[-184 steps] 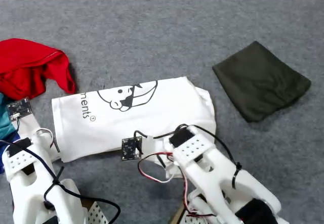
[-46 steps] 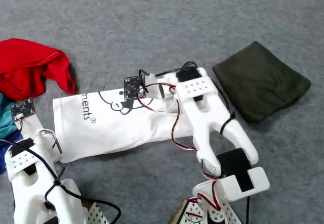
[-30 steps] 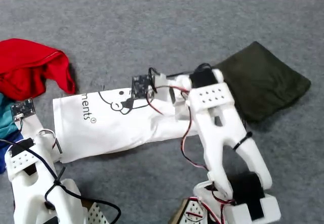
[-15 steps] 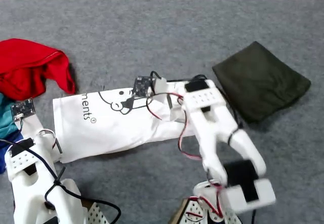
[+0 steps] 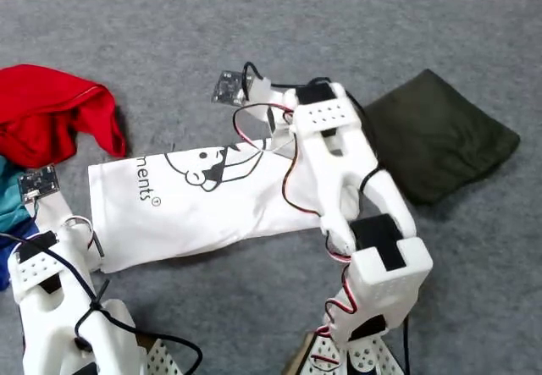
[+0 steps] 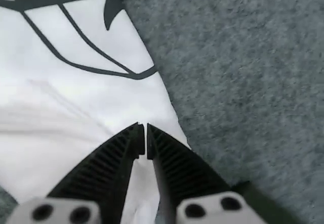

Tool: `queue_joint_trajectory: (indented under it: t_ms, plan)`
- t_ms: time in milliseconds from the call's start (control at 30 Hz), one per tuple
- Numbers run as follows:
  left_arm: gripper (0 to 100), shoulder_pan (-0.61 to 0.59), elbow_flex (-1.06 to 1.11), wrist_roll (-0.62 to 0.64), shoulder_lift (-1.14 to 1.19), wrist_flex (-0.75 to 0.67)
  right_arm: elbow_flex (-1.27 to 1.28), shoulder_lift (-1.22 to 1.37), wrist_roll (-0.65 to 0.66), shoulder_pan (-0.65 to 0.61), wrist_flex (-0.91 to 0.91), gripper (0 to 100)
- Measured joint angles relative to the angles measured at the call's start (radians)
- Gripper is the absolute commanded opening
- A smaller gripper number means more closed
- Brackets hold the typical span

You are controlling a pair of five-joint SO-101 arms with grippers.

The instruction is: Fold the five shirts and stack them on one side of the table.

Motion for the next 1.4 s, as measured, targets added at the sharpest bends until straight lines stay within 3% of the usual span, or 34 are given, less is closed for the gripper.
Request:
queue_joint_trajectory:
  t_ms: [233,400,500,767,933,1200,1400]
  plan:
    - [2,0.000,0.000,0.000,0.000,0.000,-0.035,-0.084,0.000,0.000,0.264,3.0]
    - [2,0.000,0.000,0.000,0.000,0.000,0.044,-0.215,0.000,0.002,0.321,3.0]
    - [2,0.000,0.000,0.000,0.000,0.000,0.152,-0.244,0.000,0.029,0.239,3.0]
    - [2,0.000,0.000,0.000,0.000,0.000,0.388,-0.183,-0.057,0.155,-0.233,3.0]
    - [2,0.000,0.000,0.000,0.000,0.000,0.379,-0.060,-0.061,0.161,-0.290,3.0]
    - [2,0.000,0.000,0.000,0.000,0.000,0.345,-0.130,-0.064,0.167,-0.127,3.0]
    - [2,0.000,0.000,0.000,0.000,0.000,0.348,-0.562,-0.064,0.160,0.087,3.3]
